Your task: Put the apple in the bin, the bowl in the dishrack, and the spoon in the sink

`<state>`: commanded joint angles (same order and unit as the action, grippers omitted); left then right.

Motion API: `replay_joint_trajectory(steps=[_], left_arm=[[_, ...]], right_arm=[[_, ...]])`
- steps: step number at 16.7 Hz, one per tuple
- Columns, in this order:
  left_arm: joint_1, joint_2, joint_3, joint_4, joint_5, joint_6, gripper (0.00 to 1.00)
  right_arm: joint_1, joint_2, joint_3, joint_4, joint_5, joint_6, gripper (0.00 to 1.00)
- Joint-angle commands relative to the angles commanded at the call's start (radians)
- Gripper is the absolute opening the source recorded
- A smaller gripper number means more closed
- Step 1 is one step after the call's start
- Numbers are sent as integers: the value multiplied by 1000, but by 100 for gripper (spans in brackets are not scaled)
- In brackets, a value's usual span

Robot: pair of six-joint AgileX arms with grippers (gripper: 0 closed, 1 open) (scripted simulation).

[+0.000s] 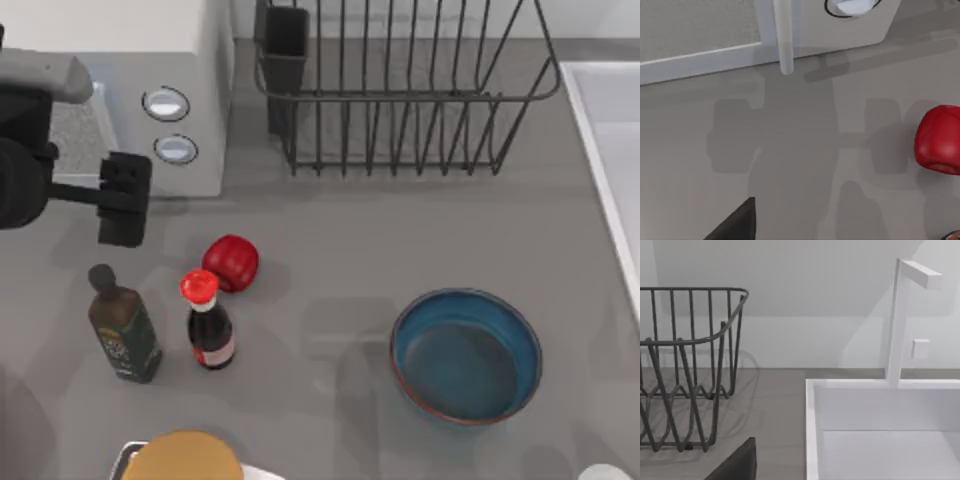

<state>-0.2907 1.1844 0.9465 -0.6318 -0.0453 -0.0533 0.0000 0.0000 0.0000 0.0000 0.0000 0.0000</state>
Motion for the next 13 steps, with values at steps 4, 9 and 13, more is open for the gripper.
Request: replay_joint_trajectory(steps=[4, 9, 13], left_arm=[[-68, 270, 196, -134, -11, -6, 100], [-149, 653, 505, -325, -25, -23, 100], [-211, 850, 669, -444, -32, -35, 100]], right_arm=[[0, 0, 0, 0, 0, 0, 100], [0, 0, 0, 0, 0, 0, 100], [0, 0, 0, 0, 0, 0, 100]])
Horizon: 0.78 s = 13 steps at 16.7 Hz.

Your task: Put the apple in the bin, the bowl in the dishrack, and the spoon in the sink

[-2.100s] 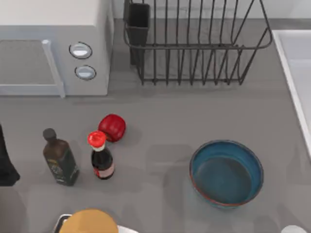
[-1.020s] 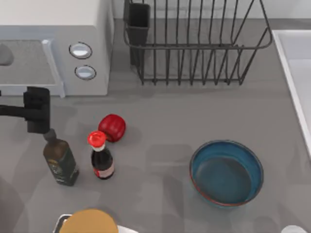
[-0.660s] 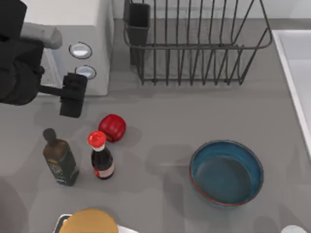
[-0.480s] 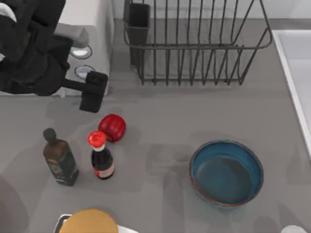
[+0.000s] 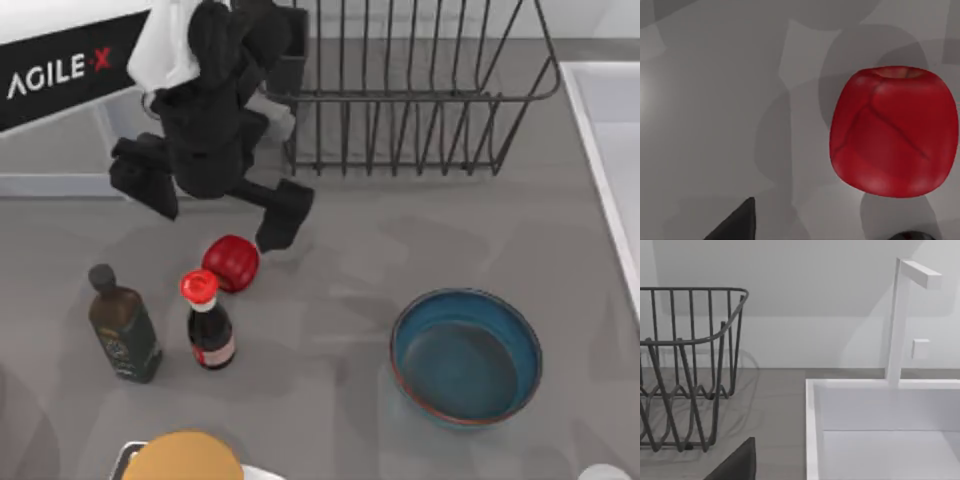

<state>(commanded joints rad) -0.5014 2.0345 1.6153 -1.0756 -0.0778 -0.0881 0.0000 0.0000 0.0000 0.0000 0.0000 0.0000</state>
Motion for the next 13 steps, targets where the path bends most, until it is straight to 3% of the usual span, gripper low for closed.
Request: replay_joint_trajectory(steps=[9, 13], left_arm=[[-7, 75, 59, -41, 1, -11, 100], [-5, 102, 17, 25, 0, -5, 100]], right_arm=[[0, 0, 0, 0, 0, 0, 100], [0, 0, 0, 0, 0, 0, 100]])
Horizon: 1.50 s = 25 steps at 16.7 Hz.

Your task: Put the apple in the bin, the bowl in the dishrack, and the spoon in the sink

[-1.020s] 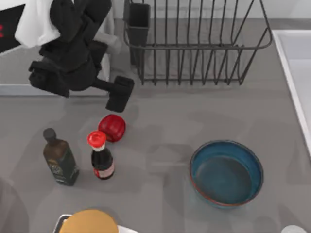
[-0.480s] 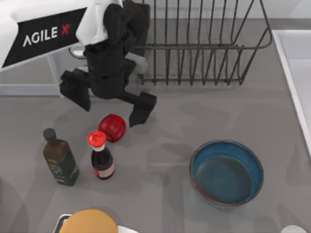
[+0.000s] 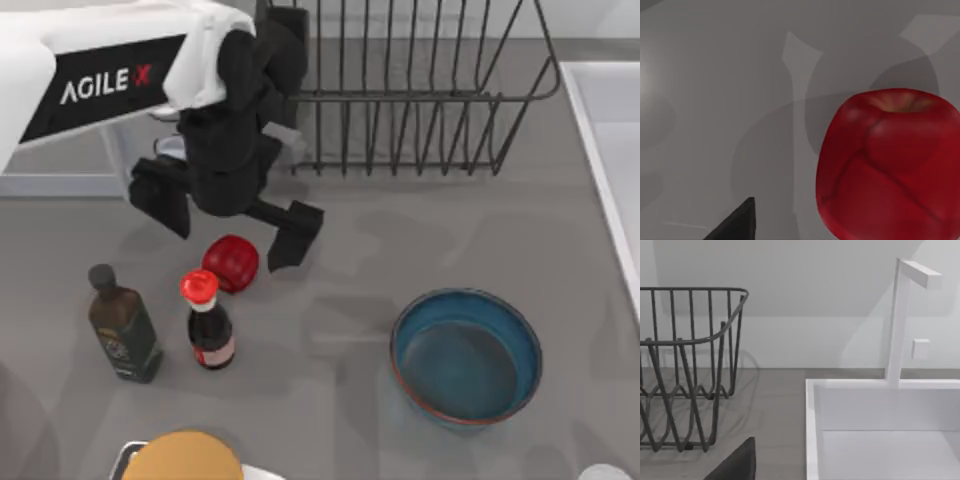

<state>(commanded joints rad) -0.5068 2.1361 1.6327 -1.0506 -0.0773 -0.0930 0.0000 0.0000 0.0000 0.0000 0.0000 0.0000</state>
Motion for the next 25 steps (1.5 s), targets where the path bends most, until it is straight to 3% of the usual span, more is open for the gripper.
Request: replay_joint_trajectory(steps=[5, 10, 23, 25], left_arm=[[8, 59, -93, 155, 1, 8, 100], [9, 65, -103, 170, 1, 9, 100], [9, 65, -103, 170, 1, 9, 2], [9, 65, -103, 170, 1, 9, 0]], right_arm=[[0, 0, 0, 0, 0, 0, 100], [0, 0, 0, 0, 0, 0, 100], [0, 0, 0, 0, 0, 0, 100], [0, 0, 0, 0, 0, 0, 100]])
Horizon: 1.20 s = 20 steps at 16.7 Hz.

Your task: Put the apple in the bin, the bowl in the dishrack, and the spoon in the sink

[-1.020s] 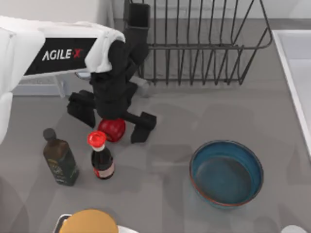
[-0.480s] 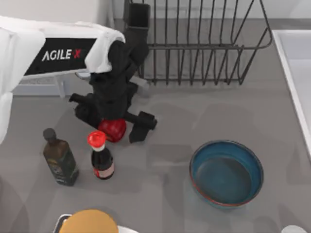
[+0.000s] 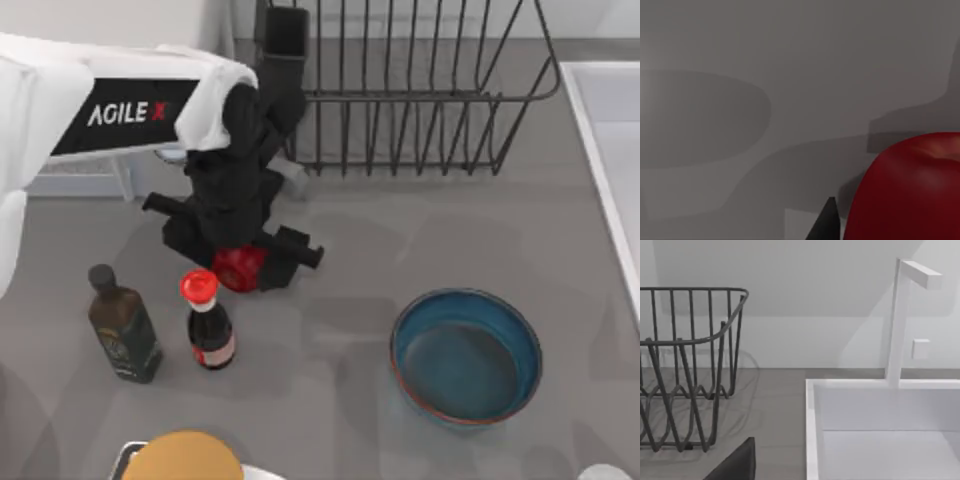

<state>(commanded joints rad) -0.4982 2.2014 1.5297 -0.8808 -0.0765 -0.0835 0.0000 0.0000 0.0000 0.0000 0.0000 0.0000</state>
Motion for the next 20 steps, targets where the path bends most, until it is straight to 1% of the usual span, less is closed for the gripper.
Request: replay_joint_trajectory(steps=[6, 7, 9, 11, 16, 18, 20], left_arm=[[0, 0, 0, 0, 0, 0, 0], [-6, -15, 4, -5, 19, -7, 0], [-7, -18, 20, -21, 19, -7, 0], [-6, -32, 67, -78, 20, -9, 0], [-8, -87, 219, -304, 19, -11, 0], [-8, -105, 257, -351, 19, -11, 0], [-8, -109, 264, -359, 19, -11, 0]], right_arm=[[0, 0, 0, 0, 0, 0, 100], [0, 0, 0, 0, 0, 0, 100], [0, 0, 0, 0, 0, 0, 100], [0, 0, 0, 0, 0, 0, 100], [0, 0, 0, 0, 0, 0, 100], [0, 0, 0, 0, 0, 0, 100], [0, 0, 0, 0, 0, 0, 100]])
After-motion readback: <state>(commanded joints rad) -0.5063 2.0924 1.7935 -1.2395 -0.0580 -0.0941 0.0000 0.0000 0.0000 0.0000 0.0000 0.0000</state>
